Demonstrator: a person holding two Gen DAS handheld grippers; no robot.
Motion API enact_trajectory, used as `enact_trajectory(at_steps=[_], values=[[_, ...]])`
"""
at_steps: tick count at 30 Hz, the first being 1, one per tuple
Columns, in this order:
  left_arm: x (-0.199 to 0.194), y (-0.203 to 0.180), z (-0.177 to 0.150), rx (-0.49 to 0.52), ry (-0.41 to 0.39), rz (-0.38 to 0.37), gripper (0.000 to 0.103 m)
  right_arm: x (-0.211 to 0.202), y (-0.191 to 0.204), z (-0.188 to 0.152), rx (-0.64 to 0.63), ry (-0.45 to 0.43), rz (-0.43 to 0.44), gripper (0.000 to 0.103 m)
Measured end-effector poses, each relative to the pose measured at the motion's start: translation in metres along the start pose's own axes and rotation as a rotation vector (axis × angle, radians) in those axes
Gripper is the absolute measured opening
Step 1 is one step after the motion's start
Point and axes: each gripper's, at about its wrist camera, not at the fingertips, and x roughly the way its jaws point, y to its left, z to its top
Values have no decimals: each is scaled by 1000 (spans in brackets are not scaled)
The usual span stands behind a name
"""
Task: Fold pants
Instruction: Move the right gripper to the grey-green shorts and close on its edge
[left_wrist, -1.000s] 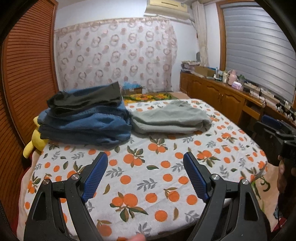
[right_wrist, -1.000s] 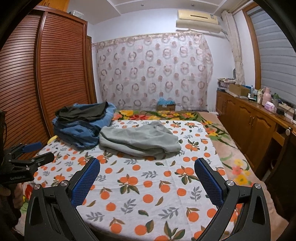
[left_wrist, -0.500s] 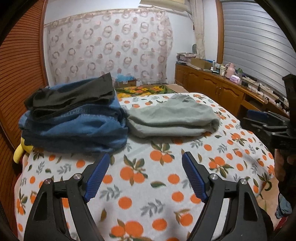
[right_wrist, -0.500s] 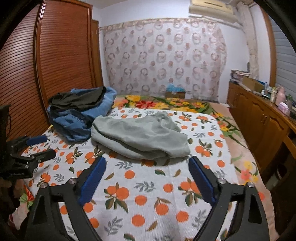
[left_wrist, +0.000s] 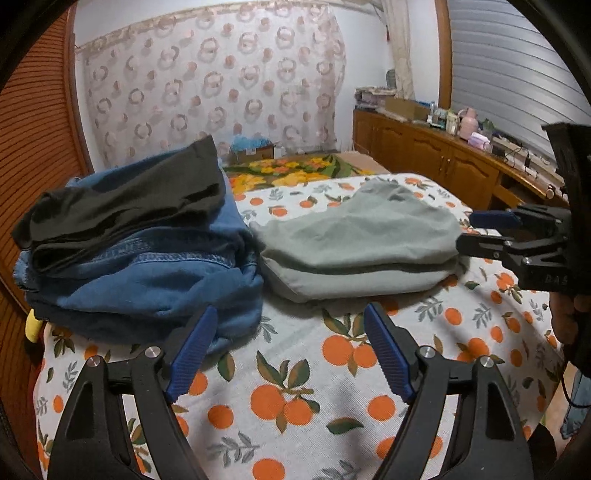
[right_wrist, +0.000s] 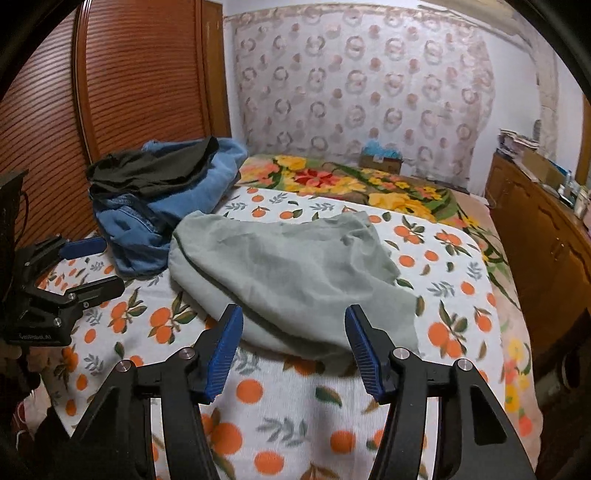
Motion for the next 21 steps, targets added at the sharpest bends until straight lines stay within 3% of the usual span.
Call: enact_trajectory(at_steps=[8,15,17,19,21], values=[[20,5,1,-7,64,-6,83,27,-1,11,-41,69,48,60],[24,6,1,12,70,-20,83,36,0,13,-87,123,57,60],[23,8,1,13,65,-36,83,35,-2,13,-93,132,46,52],[22,10,1,3,64,-38,83,34,-4,18,-100,131,31,29],[21,11,1,-6,65,-44,83,32,-4,22,-107,118,26,15]])
